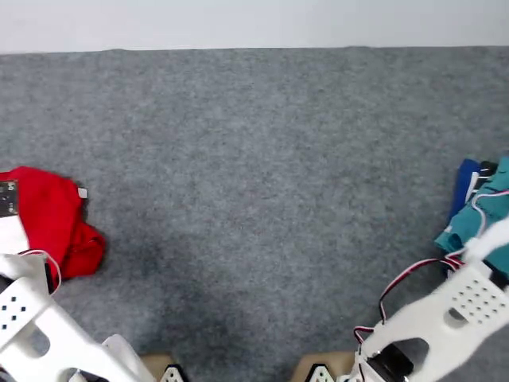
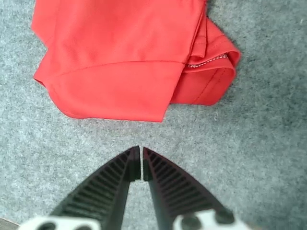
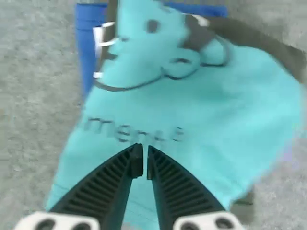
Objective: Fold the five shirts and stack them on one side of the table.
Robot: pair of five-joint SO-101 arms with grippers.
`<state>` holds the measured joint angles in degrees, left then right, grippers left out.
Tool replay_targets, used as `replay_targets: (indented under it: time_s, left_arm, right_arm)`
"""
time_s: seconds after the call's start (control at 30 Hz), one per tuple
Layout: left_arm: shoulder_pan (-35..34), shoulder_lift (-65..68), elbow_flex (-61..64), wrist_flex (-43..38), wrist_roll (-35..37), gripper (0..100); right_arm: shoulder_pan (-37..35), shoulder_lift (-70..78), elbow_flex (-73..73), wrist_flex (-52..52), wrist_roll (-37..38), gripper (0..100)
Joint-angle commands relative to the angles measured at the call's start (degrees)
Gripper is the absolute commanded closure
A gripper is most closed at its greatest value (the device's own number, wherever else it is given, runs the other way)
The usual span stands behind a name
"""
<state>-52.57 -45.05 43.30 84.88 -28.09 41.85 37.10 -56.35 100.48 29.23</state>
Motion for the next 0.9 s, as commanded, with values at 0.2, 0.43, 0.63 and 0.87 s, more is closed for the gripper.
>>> replay_targets:
  time_s: [0.2, 0.43, 0.63, 0.87]
  left_arm:
    - [-0.44, -1.23, -0.31, 0.44, -0.44, 98]
    - [-0.44, -0.97, -0.31, 0.44, -0.53, 98]
    - [-0.44, -0.97, -0.31, 0.44, -0.62, 98]
    - [-0.44, -0.88, -0.22, 0.53, -0.62, 98]
  right_arm:
    - [-7.52, -1.19, 20.48, 1.45, 0.35, 98.1]
    - [-7.43, 0.57, 16.44, 2.33, 0.44, 98.1]
    - [-4.18, -6.29, 6.77, 2.07, 0.79, 98.0]
    - [-1.63, -2.42, 3.87, -14.02, 0.79, 97.7]
